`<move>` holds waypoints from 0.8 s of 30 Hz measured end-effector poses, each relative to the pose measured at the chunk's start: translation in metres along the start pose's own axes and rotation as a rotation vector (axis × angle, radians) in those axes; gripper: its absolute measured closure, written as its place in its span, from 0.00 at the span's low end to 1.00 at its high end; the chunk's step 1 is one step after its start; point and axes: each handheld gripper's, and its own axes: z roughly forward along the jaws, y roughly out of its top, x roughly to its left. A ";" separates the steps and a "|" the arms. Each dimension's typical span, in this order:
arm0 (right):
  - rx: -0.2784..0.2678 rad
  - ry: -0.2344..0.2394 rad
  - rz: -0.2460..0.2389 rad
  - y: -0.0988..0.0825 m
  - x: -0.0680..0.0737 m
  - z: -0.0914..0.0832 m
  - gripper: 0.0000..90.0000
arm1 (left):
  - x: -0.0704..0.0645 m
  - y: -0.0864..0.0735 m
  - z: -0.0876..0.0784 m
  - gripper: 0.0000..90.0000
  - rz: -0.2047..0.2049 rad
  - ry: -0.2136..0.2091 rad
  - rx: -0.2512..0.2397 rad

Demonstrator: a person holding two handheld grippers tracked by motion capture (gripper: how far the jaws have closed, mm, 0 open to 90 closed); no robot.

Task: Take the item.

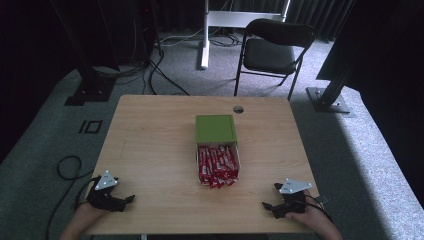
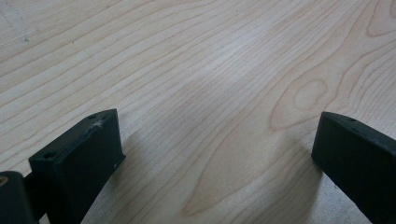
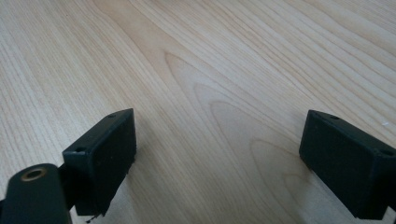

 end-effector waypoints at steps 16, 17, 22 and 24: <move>-0.002 -0.004 0.001 0.000 0.000 0.000 0.12 | 0.000 0.000 0.000 0.03 0.010 -0.007 0.003; -0.002 -0.008 0.004 0.000 0.001 0.000 0.12 | 0.000 0.000 0.000 0.03 0.009 -0.007 0.002; -0.002 -0.022 0.020 0.001 0.002 0.001 0.13 | 0.000 0.000 0.000 0.03 0.010 -0.007 0.002; -0.005 -0.031 0.026 0.003 0.003 0.002 0.16 | 0.000 0.000 0.000 0.03 0.010 -0.007 0.002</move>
